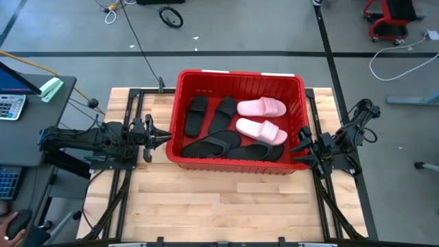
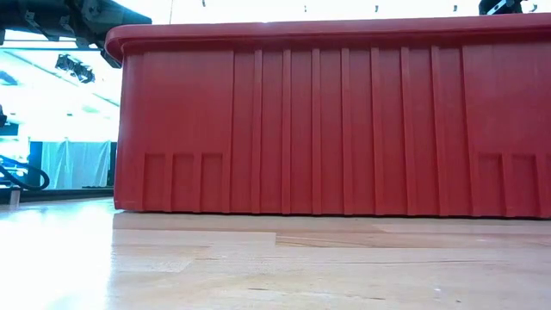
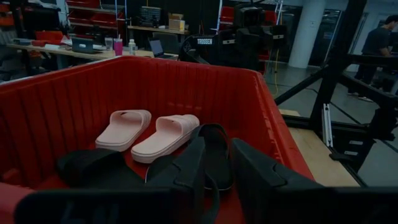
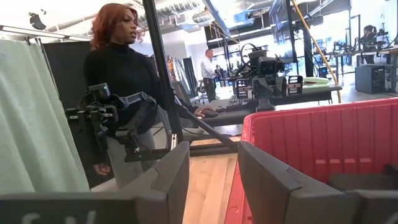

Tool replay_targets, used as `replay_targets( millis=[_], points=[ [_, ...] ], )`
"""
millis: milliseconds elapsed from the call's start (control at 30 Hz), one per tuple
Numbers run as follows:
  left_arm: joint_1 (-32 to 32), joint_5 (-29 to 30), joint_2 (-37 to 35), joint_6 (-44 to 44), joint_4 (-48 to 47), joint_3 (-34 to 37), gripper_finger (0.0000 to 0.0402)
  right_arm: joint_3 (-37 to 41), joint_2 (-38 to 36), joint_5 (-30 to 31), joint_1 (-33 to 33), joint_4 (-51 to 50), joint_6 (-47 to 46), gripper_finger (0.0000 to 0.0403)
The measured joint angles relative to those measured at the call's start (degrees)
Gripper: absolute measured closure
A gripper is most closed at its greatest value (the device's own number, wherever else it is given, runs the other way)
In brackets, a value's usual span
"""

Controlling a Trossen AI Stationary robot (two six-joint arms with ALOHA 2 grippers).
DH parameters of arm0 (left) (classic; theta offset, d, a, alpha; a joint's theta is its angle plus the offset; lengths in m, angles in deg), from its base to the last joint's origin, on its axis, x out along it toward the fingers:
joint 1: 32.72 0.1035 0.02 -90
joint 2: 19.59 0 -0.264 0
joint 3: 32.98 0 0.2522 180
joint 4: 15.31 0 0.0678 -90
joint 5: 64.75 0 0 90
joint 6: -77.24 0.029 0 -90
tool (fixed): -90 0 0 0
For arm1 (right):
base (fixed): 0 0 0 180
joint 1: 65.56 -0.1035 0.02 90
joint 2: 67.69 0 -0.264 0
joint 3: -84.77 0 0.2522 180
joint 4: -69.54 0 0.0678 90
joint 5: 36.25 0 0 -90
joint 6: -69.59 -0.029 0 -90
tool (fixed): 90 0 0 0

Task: Pick and place slides into bin
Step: Return to Home Position

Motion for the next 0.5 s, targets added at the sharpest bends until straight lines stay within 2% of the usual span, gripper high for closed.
replay_targets(
  millis=[500],
  points=[
    [0.0,0.0,0.0,0.0,0.0,0.0,0.0325,0.0,0.0,0.0,0.0,0.0,0.0,0.0259]
  ],
)
